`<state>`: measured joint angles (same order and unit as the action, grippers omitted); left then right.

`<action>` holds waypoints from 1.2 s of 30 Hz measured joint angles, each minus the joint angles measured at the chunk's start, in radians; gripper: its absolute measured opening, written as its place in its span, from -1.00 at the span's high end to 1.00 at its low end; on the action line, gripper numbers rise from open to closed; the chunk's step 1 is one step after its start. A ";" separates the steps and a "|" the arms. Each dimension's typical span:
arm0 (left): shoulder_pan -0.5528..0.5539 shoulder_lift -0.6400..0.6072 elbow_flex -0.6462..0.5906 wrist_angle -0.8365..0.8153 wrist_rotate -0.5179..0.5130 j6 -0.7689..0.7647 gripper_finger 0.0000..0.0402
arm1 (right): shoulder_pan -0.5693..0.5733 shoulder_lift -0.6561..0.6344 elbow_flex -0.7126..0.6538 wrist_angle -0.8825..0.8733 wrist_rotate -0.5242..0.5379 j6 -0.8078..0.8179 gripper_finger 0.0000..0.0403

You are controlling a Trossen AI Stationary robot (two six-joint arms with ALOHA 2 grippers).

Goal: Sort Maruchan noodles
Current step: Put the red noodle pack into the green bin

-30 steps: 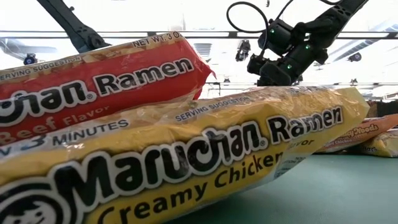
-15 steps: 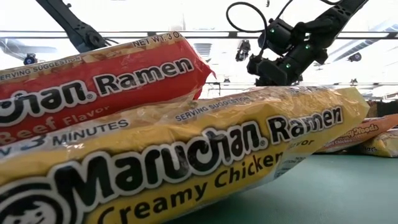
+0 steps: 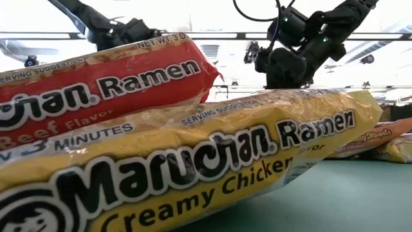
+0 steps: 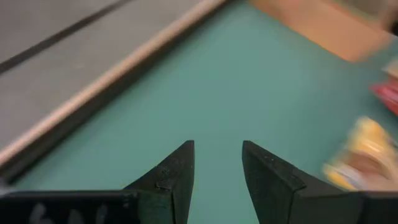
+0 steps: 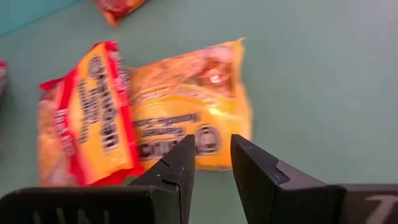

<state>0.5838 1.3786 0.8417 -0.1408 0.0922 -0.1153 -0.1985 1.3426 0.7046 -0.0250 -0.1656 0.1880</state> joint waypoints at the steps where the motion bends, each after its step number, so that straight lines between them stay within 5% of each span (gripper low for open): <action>1: -0.043 0.003 0.000 0.001 0.000 -0.003 0.42 | 0.016 0.000 0.000 0.000 0.000 0.011 0.54; 7: -0.278 0.017 0.000 0.028 -0.024 -0.007 0.43 | 0.106 0.000 0.000 0.000 -0.001 0.117 0.54; 16: -0.481 0.055 0.000 0.030 -0.031 -0.098 0.43 | 0.236 0.000 0.000 0.000 0.043 0.298 0.54; 26: -0.609 0.147 -0.001 0.002 -0.030 -0.266 0.44 | 0.336 0.002 0.000 0.002 0.057 0.480 0.34; 36: -0.636 0.192 -0.001 -0.036 -0.003 -0.353 0.44 | 0.421 0.002 0.000 0.045 0.252 0.517 0.11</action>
<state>-0.0527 1.5702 0.8410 -0.1766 0.0892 -0.4687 0.2226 1.3445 0.7046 0.0202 0.0863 0.7053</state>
